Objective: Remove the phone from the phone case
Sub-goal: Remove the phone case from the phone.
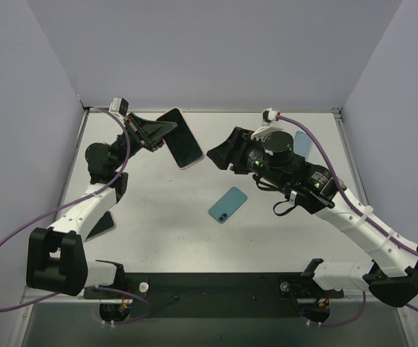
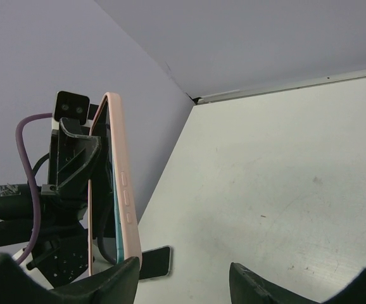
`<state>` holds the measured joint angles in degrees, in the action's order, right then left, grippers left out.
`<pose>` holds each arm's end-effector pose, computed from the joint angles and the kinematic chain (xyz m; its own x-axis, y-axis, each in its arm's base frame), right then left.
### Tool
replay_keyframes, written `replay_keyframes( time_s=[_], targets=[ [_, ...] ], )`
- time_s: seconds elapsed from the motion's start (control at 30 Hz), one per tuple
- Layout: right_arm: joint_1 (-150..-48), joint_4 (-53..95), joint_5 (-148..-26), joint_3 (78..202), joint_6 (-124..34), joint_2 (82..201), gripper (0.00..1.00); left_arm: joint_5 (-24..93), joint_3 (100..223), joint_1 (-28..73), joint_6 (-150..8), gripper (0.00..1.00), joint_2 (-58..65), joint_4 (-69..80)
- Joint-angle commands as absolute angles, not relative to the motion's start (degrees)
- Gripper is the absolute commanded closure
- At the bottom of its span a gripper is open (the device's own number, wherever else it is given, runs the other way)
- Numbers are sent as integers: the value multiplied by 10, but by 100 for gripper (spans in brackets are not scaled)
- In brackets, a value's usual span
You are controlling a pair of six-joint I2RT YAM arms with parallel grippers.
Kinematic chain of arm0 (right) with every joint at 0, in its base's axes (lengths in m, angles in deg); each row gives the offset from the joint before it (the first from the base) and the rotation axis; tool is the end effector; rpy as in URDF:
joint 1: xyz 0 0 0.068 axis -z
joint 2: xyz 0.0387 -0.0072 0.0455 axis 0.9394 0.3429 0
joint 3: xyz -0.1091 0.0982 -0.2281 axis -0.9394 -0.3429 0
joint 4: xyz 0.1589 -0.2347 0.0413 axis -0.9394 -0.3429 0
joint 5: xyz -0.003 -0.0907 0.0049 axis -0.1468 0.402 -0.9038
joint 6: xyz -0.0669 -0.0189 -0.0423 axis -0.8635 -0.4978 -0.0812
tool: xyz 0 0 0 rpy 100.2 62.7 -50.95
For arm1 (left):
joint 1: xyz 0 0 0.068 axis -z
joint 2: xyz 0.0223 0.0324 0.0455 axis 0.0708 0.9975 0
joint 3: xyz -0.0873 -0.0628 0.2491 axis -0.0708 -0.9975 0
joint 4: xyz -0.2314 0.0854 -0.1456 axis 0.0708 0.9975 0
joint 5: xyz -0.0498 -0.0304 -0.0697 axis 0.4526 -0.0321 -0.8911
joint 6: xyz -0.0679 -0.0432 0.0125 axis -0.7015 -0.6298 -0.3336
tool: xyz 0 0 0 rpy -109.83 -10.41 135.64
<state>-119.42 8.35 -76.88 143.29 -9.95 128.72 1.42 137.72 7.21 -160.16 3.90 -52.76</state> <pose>0.2122 0.2440 0.4604 -0.5113 0.4291 -0.7446 -0.5286 0.5261 0.6662 0.3139 -0.1100 0.3679 -0.7714 -0.6005 -0.2105 0.4115 -0.2184 -0.8849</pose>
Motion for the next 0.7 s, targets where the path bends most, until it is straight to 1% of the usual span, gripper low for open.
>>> replay_keyframes(
  time_s=[0.0, 0.4, 0.67],
  targets=[
    [-1192, 103, -758, 1429, -99, 1280, 47, 24, 1411, 74, -1612, 100, 17, -575],
    [-1197, 131, -770, 1429, -98, 1265, 47, 23, 1406, 73, -1606, 100, 15, -567],
    [-1199, 133, -779, 1427, -92, 1285, 47, 23, 1412, 72, -1605, 100, 15, -564]
  ],
)
